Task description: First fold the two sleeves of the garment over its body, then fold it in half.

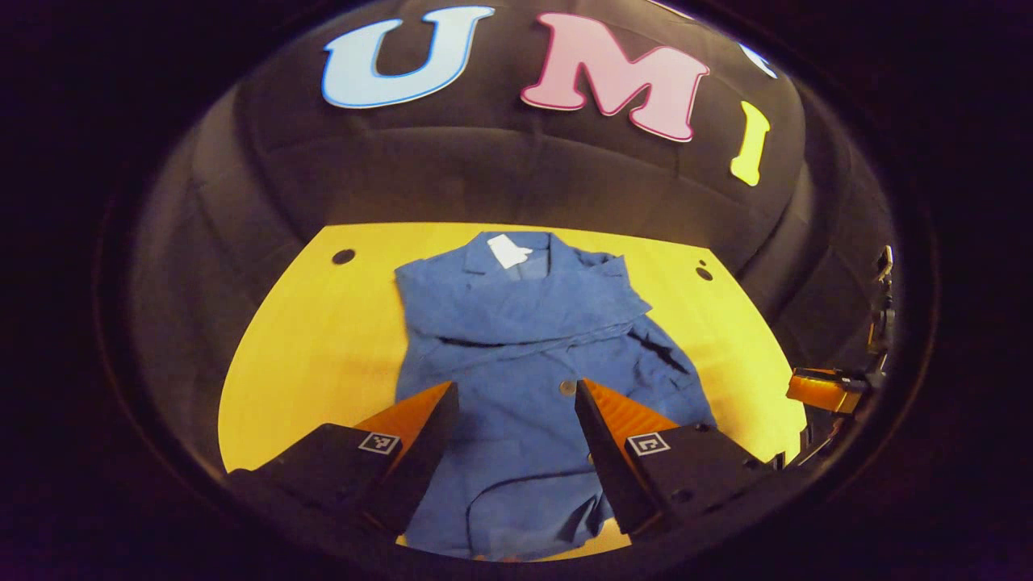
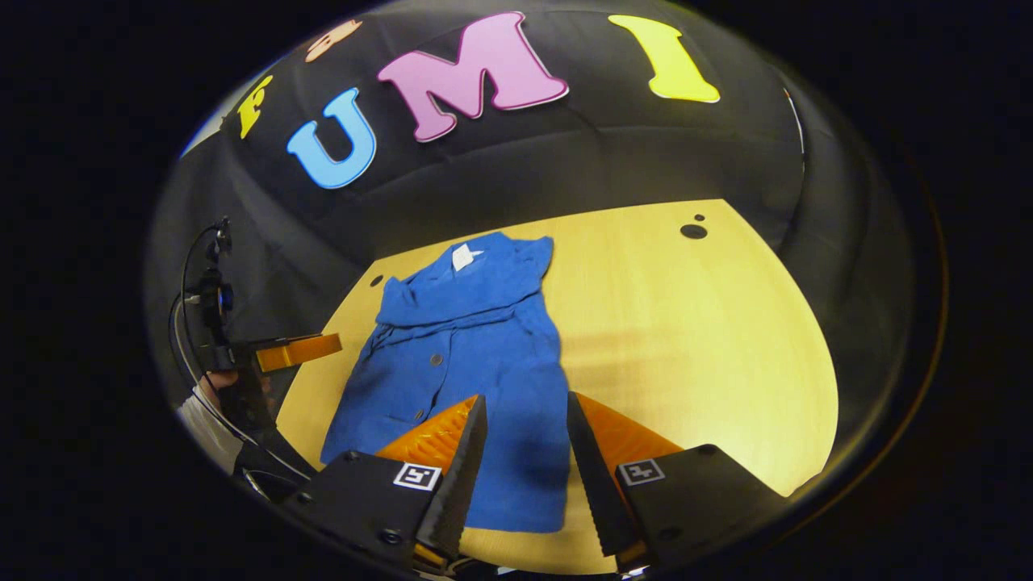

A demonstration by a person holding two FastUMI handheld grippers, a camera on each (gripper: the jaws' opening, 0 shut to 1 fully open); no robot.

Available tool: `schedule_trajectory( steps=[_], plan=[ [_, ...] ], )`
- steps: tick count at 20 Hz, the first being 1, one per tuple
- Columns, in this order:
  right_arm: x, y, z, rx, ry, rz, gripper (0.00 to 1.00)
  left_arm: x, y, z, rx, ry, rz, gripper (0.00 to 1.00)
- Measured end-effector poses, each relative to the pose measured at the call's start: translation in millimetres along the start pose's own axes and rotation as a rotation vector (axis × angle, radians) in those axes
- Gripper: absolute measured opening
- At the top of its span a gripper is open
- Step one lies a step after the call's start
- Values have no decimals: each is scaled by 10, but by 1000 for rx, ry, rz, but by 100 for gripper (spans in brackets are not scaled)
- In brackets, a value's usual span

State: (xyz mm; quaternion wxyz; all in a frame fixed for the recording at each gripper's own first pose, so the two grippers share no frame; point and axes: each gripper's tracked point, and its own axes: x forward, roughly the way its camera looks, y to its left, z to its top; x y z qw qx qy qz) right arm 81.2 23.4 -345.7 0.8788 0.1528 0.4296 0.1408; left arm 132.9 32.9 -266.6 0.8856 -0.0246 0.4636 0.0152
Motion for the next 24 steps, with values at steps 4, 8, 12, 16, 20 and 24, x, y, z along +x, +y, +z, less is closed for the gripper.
schedule_trajectory(
  steps=[4,8,12,16,20,24],
  plan=[
    [118,253,-501,63,167,38,65,-109,463,-833,-187,211,32,85],
    [171,239,-825,92,302,12,66,-149,693,-1356,-330,366,38,85],
    [181,122,-1026,155,390,-39,66,-108,704,-1630,-327,486,53,85],
    [206,-104,-1256,179,475,-97,66,-51,710,-1750,-358,563,38,85],
    [203,-237,-1407,200,545,-136,67,-27,698,-1749,-337,597,33,83],
    [280,-304,-1461,235,589,-142,67,-1,531,-1744,-307,626,8,83]
  ],
)
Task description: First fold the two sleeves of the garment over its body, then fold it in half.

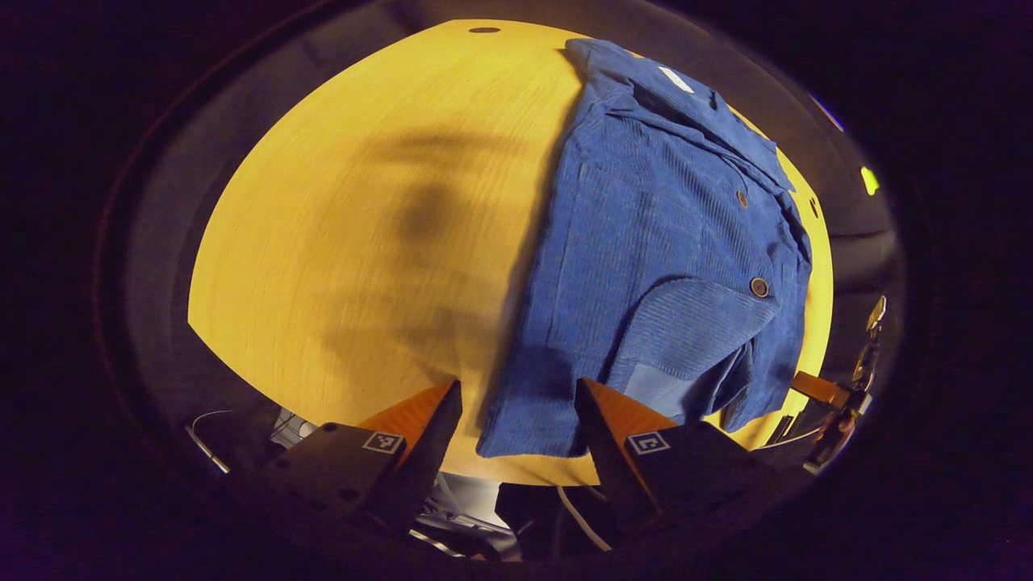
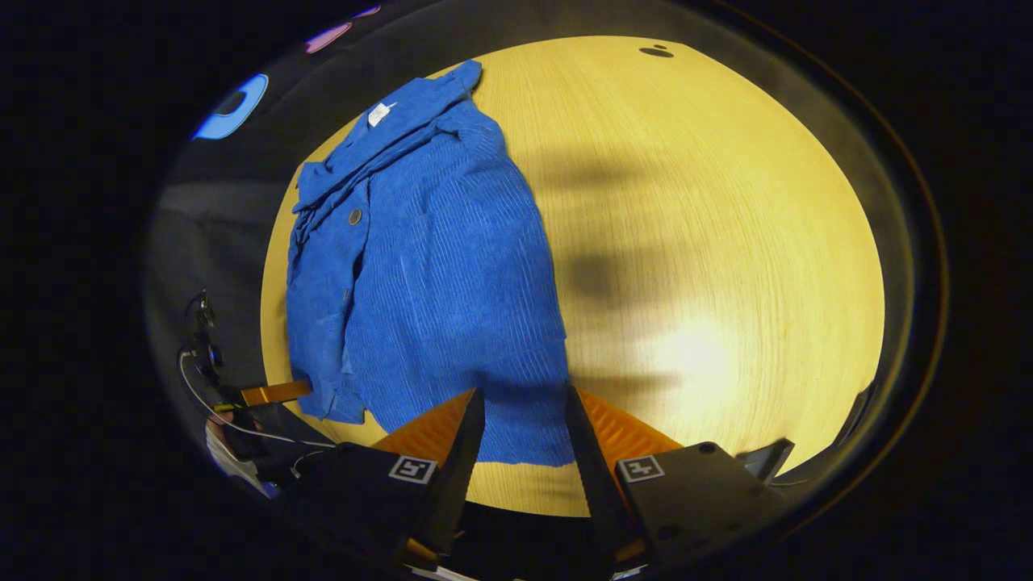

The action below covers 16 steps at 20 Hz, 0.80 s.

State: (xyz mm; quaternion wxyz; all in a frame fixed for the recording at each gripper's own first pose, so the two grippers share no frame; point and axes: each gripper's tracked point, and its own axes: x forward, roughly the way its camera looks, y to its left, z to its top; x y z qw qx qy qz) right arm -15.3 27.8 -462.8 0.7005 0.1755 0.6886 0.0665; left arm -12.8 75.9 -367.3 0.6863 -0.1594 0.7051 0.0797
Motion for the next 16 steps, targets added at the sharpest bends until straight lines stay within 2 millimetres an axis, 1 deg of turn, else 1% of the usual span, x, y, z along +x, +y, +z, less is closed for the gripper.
schedule_trajectory(
  steps=[1,2,3,5,8,9,10,11,13,15,16],
  plan=[
    [22,-28,-9,2,14,-7,60,3,-28,-8,10,9,0,83],
    [46,-43,-50,1,38,-13,60,3,-58,-4,19,14,-1,83],
    [63,-64,-84,-4,54,-13,65,23,-87,-7,27,23,-1,83],
    [64,-55,-33,-4,58,-5,94,28,-145,-4,38,31,-6,83],
    [78,-54,-29,9,72,-25,93,33,-211,-18,41,41,-10,83],
    [88,-55,-28,6,69,-40,94,38,-202,-16,43,43,-2,83],
    [98,-62,-32,-6,66,-59,87,49,-204,-17,44,46,12,83],
    [114,-56,-50,-24,68,-76,96,59,-209,-19,53,48,28,83],
    [131,10,-174,-52,95,-108,96,82,-214,-47,91,56,70,83],
    [179,38,-223,-98,102,-153,96,109,-212,-77,157,54,124,83],
    [182,37,-231,-126,96,-183,87,121,-218,-71,187,46,141,83]
  ],
)
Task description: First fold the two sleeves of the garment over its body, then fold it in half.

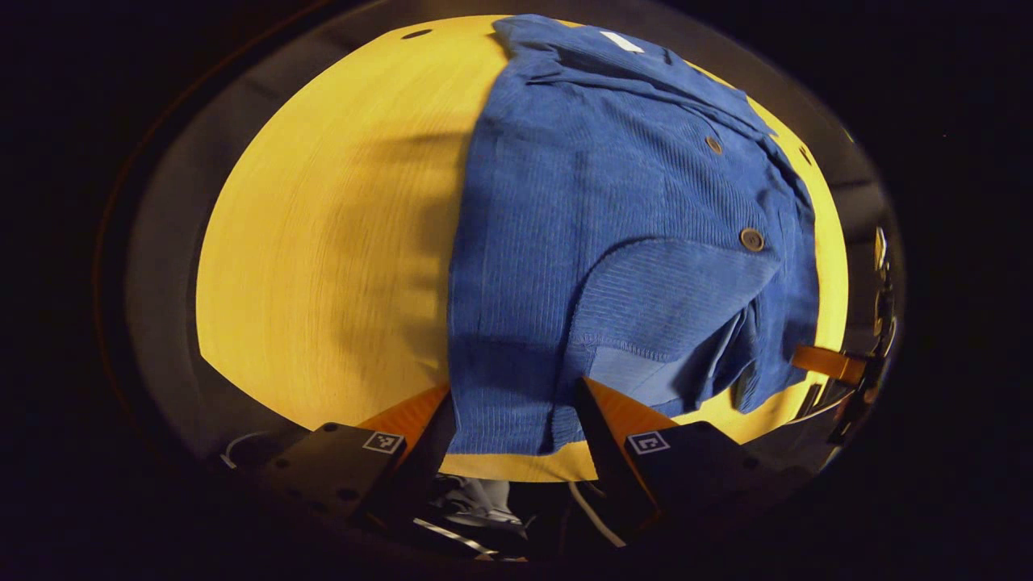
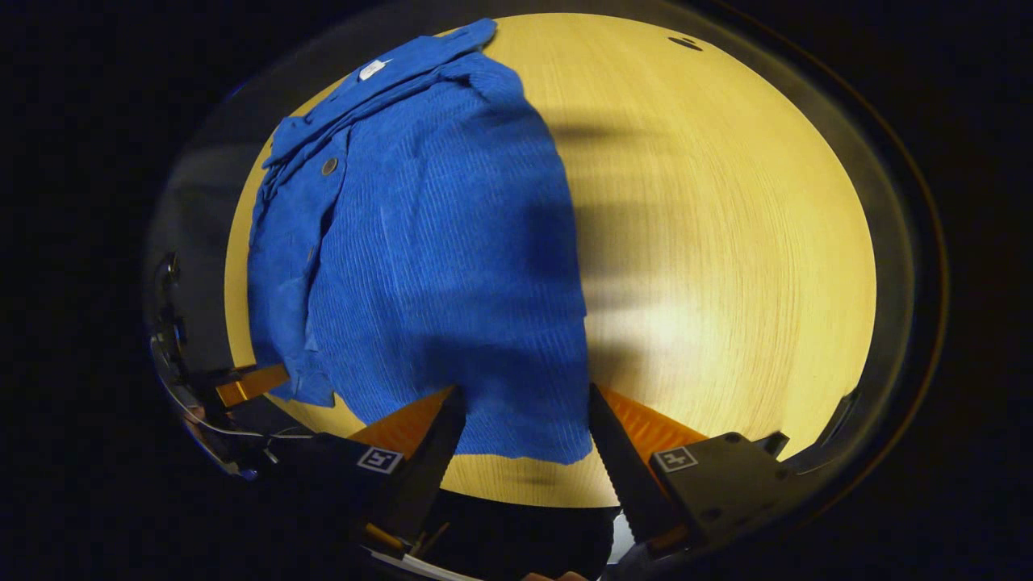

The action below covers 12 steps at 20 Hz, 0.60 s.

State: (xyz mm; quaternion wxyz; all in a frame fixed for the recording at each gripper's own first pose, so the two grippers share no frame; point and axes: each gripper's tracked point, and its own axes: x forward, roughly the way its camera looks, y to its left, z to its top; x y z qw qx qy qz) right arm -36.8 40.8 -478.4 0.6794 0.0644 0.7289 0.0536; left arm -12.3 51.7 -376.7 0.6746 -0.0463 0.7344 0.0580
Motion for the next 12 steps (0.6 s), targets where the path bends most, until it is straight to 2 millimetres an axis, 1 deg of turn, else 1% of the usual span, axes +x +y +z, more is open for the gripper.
schedule_trajectory(
  steps=[1,2,3,4,6,8,9,10,11,12],
  plan=[
    [5,1,-3,-23,-10,-28,85,6,0,1,11,-5,4,83],
    [20,-20,-10,-39,-16,-56,85,0,1,10,-1,2,-3,83],
    [33,-78,-7,-63,-25,-103,83,-4,18,4,-13,11,-9,83],
    [17,-77,-18,-82,-26,-110,92,-11,25,11,-21,13,-9,84],
    [-8,-63,-6,-95,-17,-92,69,-6,17,4,-12,25,-4,84],
    [29,25,2,-2,-38,-22,34,-6,-2,3,-13,41,-15,84],
    [40,64,-3,-10,-36,9,16,5,-55,23,-29,44,-44,82],
    [42,75,7,-22,-30,29,16,-33,-141,42,-58,46,-89,55],
    [78,81,20,10,-36,54,16,-38,-176,49,-90,49,-122,28],
    [46,130,-34,48,-25,92,3,-28,-198,64,-107,59,-151,14]
  ],
)
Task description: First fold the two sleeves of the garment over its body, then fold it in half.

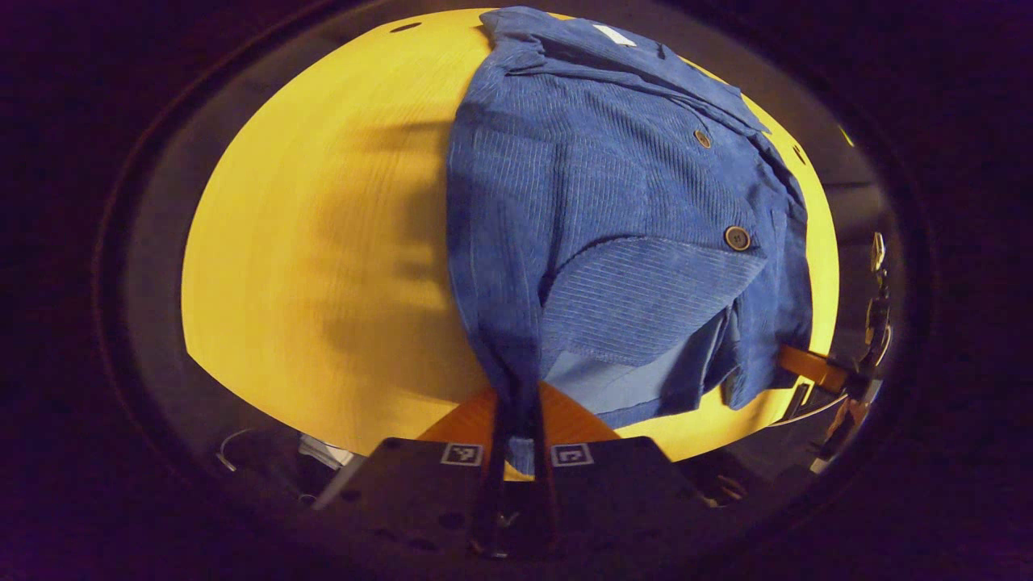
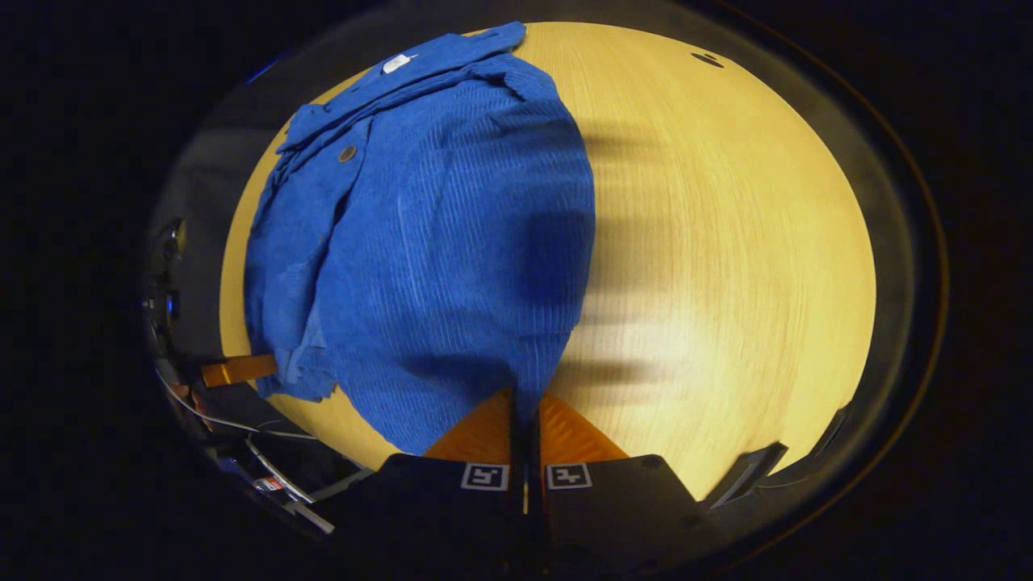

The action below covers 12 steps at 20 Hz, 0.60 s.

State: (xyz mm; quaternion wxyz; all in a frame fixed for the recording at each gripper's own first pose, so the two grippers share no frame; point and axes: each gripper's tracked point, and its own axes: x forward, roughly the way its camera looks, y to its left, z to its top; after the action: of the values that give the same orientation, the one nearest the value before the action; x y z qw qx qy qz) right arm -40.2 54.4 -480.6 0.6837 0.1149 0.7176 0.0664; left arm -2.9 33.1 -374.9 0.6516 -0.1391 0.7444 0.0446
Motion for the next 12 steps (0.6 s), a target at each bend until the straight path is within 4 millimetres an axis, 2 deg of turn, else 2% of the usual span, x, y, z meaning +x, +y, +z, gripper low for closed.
schedule_trajectory(
  steps=[2,4,6,9,12],
  plan=[
    [17,52,3,41,0,51,4,-14,1,-4,-52,-7,-62,2],
    [6,53,-5,24,-7,43,1,-47,6,-37,-66,-13,-101,0],
    [-103,161,16,50,-7,87,1,-127,-25,-33,-48,-31,-120,0],
    [-306,328,172,55,-48,124,1,-340,-118,57,-3,-69,-146,0],
    [-544,571,389,25,-112,149,1,-586,-257,262,64,-141,-159,0]
  ],
)
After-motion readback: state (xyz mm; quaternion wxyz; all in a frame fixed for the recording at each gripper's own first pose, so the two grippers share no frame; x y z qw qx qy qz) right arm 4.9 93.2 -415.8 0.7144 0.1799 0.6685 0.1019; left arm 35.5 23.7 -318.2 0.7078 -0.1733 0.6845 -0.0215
